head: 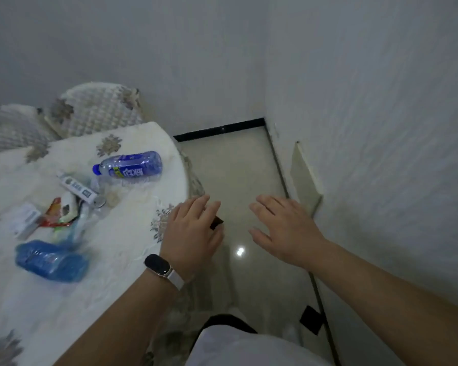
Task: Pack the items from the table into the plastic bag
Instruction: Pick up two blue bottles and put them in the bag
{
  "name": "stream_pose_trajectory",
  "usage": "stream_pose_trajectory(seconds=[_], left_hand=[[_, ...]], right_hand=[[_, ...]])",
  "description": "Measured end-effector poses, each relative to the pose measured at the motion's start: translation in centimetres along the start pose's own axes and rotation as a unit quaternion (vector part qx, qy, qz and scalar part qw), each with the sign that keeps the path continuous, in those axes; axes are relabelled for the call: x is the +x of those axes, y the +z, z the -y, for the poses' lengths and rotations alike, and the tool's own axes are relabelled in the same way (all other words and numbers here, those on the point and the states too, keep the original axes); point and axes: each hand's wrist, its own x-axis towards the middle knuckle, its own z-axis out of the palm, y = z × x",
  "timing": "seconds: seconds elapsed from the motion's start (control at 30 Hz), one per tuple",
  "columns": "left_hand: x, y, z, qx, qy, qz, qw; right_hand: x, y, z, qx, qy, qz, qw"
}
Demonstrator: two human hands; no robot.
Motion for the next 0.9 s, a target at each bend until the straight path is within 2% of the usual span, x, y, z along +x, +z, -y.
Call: stream_pose_trajectory(seconds=[0.2,0.5,0.67,0.9], left_hand=[[-1.2,2.2,9.3,0.003,-0.142,-0.026,0.990],[-0.9,5.0,22.0,-0.031,-0.302,-0.035,0.952],[-2.0,5.0,27.4,-0.031,-0.385,-0.046,0.921],[-6.4,5.2,31.7,-0.021,-0.521,-0.052,0.852]], right_hand=[[9.9,4.1,3.3,0.007,-0.106,0.035,0.994],[23.8,7.7,8.4,-0.032,-0.179,0.119,0.976],[29.6,9.9,11.0,-0.035,-0.208,0.153,0.965],[35.7,14.0,15.4,-0.009,-0.275,0.162,0.948]])
